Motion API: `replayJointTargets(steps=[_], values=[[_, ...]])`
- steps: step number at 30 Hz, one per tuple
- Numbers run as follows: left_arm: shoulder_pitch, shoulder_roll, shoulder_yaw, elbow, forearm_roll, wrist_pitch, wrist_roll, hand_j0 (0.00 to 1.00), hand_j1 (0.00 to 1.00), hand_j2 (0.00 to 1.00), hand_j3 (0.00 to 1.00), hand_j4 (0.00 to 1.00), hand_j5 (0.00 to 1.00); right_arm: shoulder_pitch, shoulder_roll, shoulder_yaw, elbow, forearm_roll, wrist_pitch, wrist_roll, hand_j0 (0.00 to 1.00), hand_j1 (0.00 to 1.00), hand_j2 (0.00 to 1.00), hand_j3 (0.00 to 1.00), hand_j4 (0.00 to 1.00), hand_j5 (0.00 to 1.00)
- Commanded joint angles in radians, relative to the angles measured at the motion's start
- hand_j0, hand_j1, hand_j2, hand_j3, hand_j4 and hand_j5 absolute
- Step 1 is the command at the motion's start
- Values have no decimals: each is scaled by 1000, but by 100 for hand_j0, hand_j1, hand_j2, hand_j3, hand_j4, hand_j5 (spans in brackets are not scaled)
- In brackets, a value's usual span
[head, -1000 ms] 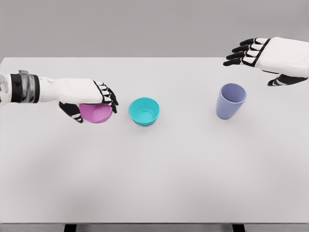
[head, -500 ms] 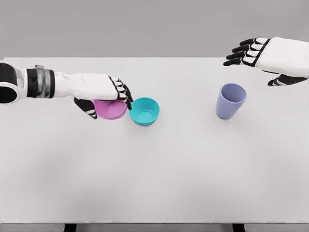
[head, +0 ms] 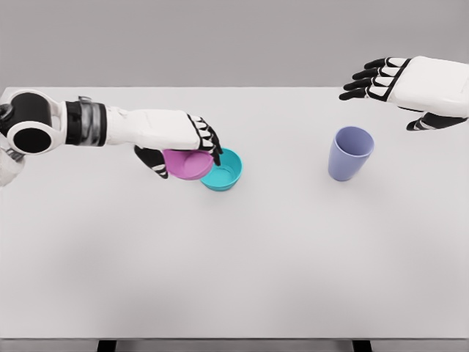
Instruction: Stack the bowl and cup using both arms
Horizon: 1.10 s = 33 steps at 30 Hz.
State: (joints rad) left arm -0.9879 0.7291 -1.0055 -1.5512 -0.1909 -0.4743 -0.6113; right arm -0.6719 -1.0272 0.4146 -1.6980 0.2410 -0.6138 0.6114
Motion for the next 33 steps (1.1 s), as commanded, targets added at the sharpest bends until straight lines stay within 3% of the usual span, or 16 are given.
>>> replayJointTargets(steps=[1, 27, 33], values=[[0, -26, 1, 20, 4, 8, 0, 73, 73, 73, 73, 73, 73, 0, -1, 0, 0, -5, 3, -1, 100, 100, 100, 100, 100, 100], [-3, -165, -8, 129, -59, 9, 0, 73, 73, 73, 73, 73, 73, -26, 19, -2, 1, -5, 3, -1, 100, 100, 100, 100, 100, 100], [-2, -188, -10, 163, -59, 8, 0, 73, 73, 73, 73, 73, 73, -43, 59, 0, 0, -3, 3, -1, 100, 100, 100, 100, 100, 100]])
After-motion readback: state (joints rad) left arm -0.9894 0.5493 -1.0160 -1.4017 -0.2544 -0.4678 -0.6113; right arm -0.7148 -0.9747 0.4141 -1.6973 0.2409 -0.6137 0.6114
